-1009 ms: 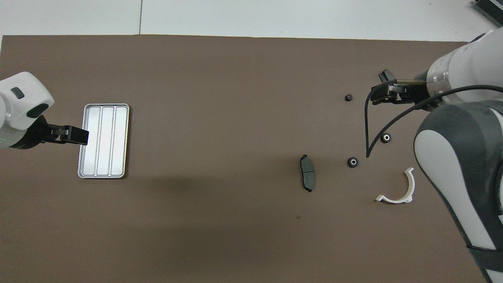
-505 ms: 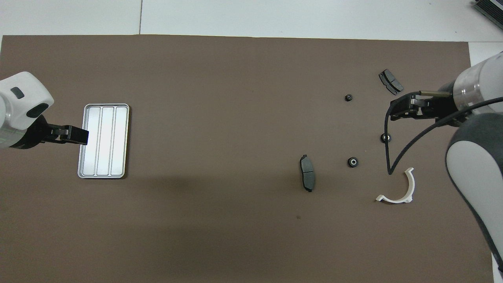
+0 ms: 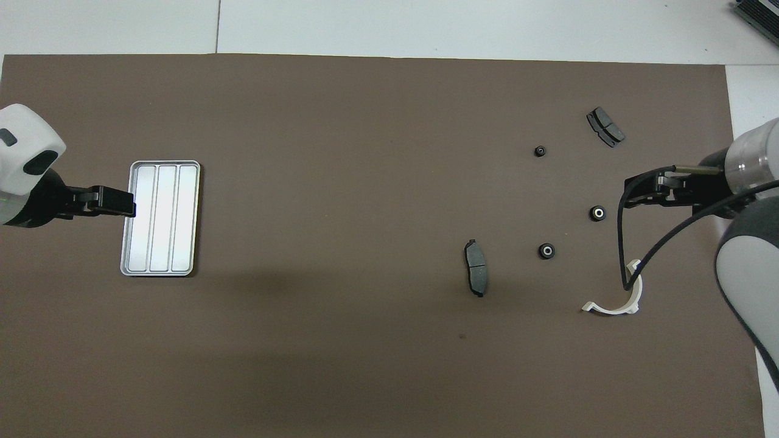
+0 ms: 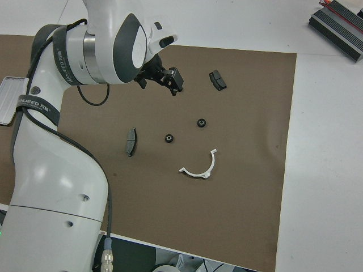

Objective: Place bearing gear from tray to pile

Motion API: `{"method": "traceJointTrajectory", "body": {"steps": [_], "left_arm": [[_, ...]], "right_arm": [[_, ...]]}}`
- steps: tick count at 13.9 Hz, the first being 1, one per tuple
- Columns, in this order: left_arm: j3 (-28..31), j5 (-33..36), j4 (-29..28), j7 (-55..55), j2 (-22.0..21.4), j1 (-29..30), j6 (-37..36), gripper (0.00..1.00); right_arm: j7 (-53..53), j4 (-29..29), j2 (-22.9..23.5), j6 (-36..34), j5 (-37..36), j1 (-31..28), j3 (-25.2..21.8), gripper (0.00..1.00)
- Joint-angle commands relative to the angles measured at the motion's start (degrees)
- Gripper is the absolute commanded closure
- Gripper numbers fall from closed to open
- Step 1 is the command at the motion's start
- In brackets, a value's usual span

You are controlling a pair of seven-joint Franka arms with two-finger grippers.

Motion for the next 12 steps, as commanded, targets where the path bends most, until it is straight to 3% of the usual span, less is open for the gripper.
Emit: {"method": "traceJointTrajectory", "body": {"steps": [1,12], "left_arm": [[-0.15,-0.76,-2.07,-0.73,-1.65,0.10,1.33,0.00],[-0.15,-0.50,-2.16,-0.38,-1.65,-0.25,1.24,0.00]], "right_arm": [[-1.41,-0.91,-0.98,0.82,1.04,-0.69,0.43,0.00],[-1.50,0.50,-0.19,0.29,1.22,-0.34,0.43,0.00]]}}
